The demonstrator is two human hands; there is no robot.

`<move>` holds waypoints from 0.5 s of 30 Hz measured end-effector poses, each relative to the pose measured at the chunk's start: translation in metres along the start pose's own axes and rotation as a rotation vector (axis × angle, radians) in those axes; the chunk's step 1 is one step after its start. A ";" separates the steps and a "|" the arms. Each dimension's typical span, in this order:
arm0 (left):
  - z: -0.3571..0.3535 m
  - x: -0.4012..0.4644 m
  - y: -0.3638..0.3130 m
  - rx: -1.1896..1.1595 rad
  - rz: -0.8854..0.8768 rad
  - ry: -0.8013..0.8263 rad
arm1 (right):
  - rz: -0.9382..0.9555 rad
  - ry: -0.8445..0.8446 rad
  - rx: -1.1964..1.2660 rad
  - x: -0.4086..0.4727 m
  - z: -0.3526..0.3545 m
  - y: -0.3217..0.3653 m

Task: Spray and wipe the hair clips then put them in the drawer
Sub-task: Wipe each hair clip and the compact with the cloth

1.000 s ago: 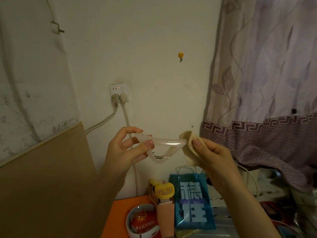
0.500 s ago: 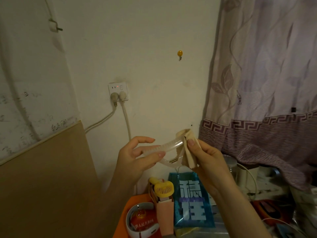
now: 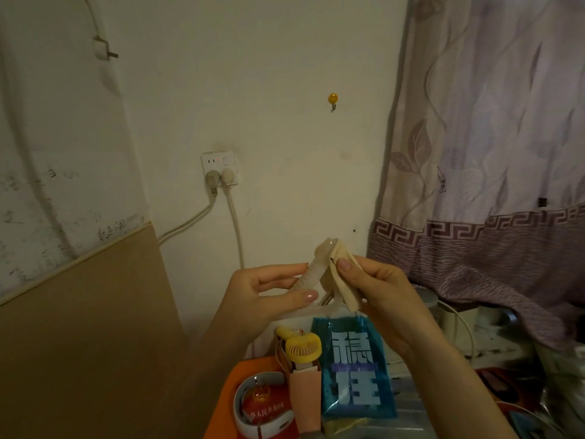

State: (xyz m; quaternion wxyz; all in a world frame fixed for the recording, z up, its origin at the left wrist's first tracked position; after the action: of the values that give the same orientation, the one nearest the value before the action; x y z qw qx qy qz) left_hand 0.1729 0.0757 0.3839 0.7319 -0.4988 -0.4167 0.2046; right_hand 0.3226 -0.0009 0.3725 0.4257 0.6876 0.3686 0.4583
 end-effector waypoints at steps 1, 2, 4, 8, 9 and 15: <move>0.001 0.000 0.001 -0.029 0.012 -0.013 | 0.006 0.006 -0.021 -0.001 0.000 0.000; 0.002 0.000 0.002 -0.062 0.026 -0.022 | 0.010 0.009 -0.048 -0.002 0.000 -0.001; 0.003 0.000 0.003 -0.122 0.054 -0.032 | 0.003 0.016 -0.090 -0.004 -0.001 -0.004; 0.006 -0.001 0.000 -0.169 0.062 -0.059 | -0.041 0.043 -0.037 -0.007 -0.002 -0.012; 0.006 -0.001 0.000 -0.174 0.065 -0.061 | -0.056 0.054 -0.001 -0.008 -0.004 -0.013; 0.002 -0.003 0.006 -0.274 0.123 -0.027 | -0.132 0.101 0.172 -0.015 -0.013 -0.024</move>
State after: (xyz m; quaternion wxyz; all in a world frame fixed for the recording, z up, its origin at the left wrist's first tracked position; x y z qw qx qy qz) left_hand 0.1697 0.0773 0.3779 0.6373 -0.6159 -0.4192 0.1969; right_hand 0.3028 -0.0020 0.3486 0.3750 0.6720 0.4720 0.4301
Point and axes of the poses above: each hand's wrist, its own x-axis towards the middle knuckle, its own z-axis out of the back of the hand, y = z × x, the point moved 6 cm from there along x, towards the middle knuckle, and after that the axes turned 1 degree about -x, right-handed, at the moved point
